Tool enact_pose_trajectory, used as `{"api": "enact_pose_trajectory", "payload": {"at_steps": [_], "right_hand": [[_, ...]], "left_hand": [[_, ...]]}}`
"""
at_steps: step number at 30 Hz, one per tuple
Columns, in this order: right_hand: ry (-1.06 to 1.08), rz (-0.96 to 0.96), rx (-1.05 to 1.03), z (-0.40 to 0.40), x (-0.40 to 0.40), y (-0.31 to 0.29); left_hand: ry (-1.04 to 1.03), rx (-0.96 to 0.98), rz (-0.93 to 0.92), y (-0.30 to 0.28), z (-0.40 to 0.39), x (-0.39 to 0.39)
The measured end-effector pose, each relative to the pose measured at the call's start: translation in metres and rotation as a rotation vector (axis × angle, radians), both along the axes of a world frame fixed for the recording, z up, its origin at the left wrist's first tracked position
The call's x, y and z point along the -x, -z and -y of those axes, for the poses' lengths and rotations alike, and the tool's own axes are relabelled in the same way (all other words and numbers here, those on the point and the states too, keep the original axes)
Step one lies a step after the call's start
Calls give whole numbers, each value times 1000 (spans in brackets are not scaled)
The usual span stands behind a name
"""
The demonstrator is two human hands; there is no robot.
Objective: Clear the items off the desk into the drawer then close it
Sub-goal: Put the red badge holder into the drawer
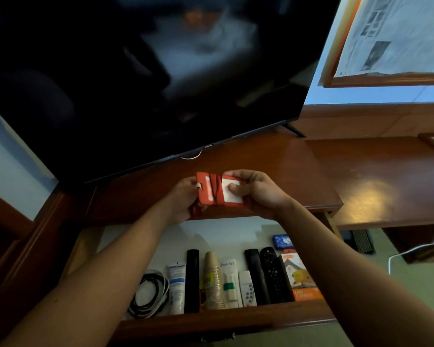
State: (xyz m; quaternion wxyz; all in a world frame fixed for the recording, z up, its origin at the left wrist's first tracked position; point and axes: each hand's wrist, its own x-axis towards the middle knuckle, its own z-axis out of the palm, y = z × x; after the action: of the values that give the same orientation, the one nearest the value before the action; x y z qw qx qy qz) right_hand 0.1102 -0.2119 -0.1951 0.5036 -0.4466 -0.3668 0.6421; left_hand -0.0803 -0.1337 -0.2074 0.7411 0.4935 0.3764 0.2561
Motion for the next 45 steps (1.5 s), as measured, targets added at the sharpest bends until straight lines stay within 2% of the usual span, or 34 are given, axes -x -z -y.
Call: {"api": "enact_pose_trajectory", "payload": {"at_steps": [3, 7, 15, 17, 21, 26, 28, 33, 35, 37, 40, 43, 45], "right_hand": [[189, -28, 55, -2, 3, 11], [415, 63, 70, -3, 5, 23], [582, 379, -33, -8, 12, 27], [575, 545, -91, -10, 12, 29], [452, 886, -284, -10, 11, 30], [215, 1059, -367, -11, 3, 30], [106, 1042, -297, -12, -1, 29], [-25, 634, -57, -9, -10, 33], [-23, 508, -13, -6, -12, 38], [-16, 383, 43, -3, -13, 42], [-32, 276, 93, 1, -11, 49], [-74, 243, 117, 4, -8, 51], [-88, 318, 103, 6, -6, 53]], "left_hand": [[-80, 23, -23, 11, 18, -14], [-137, -79, -198, 21, 32, -27], [-123, -349, -397, 26, 36, -24], [-88, -453, -474, 25, 36, -21], [0, -797, -693, 16, 35, -17], [162, -1094, -723, 13, 20, -15], [189, -1168, -706, 14, 16, -13], [62, -1310, -719, 20, 16, -11], [-36, -1227, -791, 24, 18, -13], [-98, -981, -808, 24, 19, -16], [-44, -627, -710, 21, 19, -22], [-44, -501, -665, 21, 22, -22], [-68, -463, -668, 24, 22, -21]]}}
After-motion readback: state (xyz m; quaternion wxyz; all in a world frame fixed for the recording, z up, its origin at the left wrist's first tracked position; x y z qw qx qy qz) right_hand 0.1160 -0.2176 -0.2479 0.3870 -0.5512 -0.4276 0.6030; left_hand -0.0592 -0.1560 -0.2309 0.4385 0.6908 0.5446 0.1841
